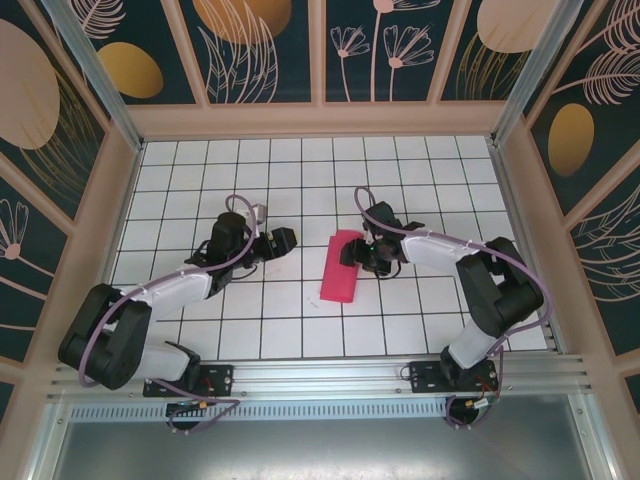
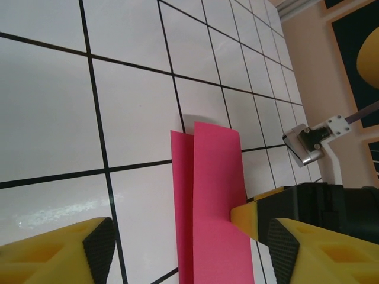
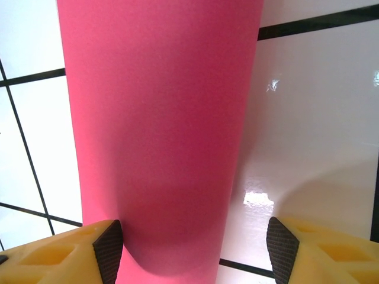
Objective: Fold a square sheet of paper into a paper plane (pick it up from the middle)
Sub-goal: Fold the square sheet of paper in half at the center of the table, then hold the square sheet of paper at the center of the table.
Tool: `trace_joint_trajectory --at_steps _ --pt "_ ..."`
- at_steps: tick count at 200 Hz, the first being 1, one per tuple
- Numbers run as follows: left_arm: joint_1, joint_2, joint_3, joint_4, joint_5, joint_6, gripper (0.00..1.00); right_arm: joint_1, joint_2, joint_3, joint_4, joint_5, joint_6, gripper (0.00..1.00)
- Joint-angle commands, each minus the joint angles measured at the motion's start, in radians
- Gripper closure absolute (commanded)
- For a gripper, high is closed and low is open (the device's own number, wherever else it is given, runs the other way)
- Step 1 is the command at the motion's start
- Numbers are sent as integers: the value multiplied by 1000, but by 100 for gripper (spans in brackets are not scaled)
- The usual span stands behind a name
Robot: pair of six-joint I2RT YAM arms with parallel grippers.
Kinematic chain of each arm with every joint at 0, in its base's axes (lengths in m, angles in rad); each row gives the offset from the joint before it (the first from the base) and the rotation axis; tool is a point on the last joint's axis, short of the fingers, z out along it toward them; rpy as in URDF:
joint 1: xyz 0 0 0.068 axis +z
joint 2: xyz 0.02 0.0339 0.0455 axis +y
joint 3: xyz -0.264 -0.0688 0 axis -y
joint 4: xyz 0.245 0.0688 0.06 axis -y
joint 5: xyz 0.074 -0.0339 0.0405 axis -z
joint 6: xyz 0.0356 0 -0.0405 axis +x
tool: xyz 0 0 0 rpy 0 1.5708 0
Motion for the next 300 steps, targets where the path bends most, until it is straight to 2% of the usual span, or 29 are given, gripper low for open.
trace_joint_trajectory --at_steps 1,29,50,75,160,218,300 --pt "-23 32 45 -8 -37 -15 32 9 28 29 -41 6 -41 31" --pt "-33 64 60 -13 -32 -21 37 11 44 45 -47 -24 -68 31" --pt "-39 73 69 -14 -25 -17 40 12 49 57 -64 11 -61 30" --pt "-43 85 68 -4 -25 -26 43 23 62 65 -40 -31 -56 30" --pt "-54 116 85 9 -1 -40 53 33 99 65 -54 26 -11 29" --pt "-71 141 103 13 13 -40 57 41 122 65 -60 43 10 29" --pt "-79 158 124 -5 17 -32 60 47 130 75 -111 71 -61 29"
